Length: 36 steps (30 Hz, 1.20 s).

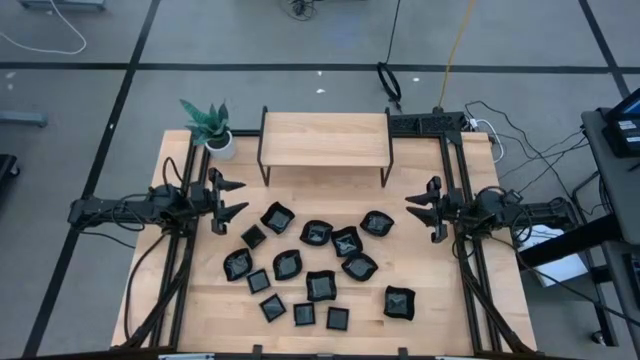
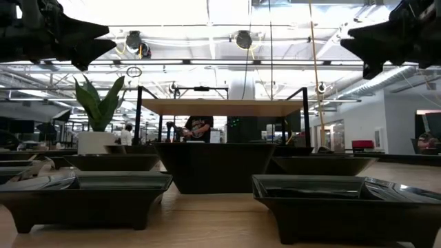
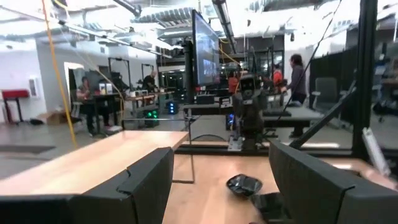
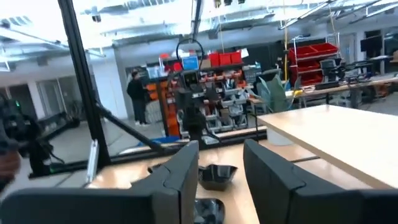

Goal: Pick & Place Mini shaped plates
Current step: Put the black leaf-shaped plate on the shelf

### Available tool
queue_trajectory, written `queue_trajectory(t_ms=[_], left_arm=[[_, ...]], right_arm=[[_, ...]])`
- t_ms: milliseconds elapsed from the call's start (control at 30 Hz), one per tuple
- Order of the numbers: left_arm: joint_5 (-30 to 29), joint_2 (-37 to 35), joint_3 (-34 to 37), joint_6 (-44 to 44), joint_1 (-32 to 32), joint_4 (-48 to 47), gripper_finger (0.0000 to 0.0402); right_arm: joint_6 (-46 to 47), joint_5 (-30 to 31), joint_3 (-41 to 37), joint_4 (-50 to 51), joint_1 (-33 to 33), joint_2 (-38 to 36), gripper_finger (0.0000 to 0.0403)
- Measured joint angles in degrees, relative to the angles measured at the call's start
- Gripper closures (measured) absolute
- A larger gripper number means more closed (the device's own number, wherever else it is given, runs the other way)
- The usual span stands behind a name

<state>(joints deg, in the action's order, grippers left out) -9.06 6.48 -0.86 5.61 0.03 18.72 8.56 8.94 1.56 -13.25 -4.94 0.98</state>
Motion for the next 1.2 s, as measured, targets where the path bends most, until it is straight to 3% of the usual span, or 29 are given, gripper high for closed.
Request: queue_trajectory(t_ms=[167, 300, 400, 600, 767, 933, 1200], left_arm=[[0.0, 0.0, 0.0, -1.7, 0.0, -3.4, 0.0135], [-0.6, 0.7, 0.0, 0.0, 0.0, -5.3, 0.0135], [-1.5, 1.6, 0.0, 1.9, 0.0, -5.2, 0.0135], [-1.5, 4.1, 0.0, 0.4, 0.0, -5.2, 0.0135], [-1.5, 6.1, 0.0, -0.6, 0.0, -5.1, 0.0135], [-1.5, 7.7, 0.0, -2.8, 0.0, -5.2, 0.0135], [-1.5, 9.6, 0.0, -3.6, 0.0, -5.2, 0.0135]], right_arm=[[3.0, 1.6, 1.8, -0.3, -0.6, 7.1, 0.0233], [5.7, 6.3, 6.0, 2.8, -1.1, 19.5, 0.0176], [6.1, 10.0, 12.1, 8.5, -1.1, 30.2, 0.0156], [11.5, 13.3, 22.9, 19.6, 1.4, 51.2, 0.0171], [13.3, 8.8, 24.3, 20.1, 3.2, 63.2, 0.0186], [16.0, 8.8, 24.4, 20.1, 4.3, 68.8, 0.0198], [16.2, 8.6, 24.4, 20.3, 4.2, 69.8, 0.0226]])
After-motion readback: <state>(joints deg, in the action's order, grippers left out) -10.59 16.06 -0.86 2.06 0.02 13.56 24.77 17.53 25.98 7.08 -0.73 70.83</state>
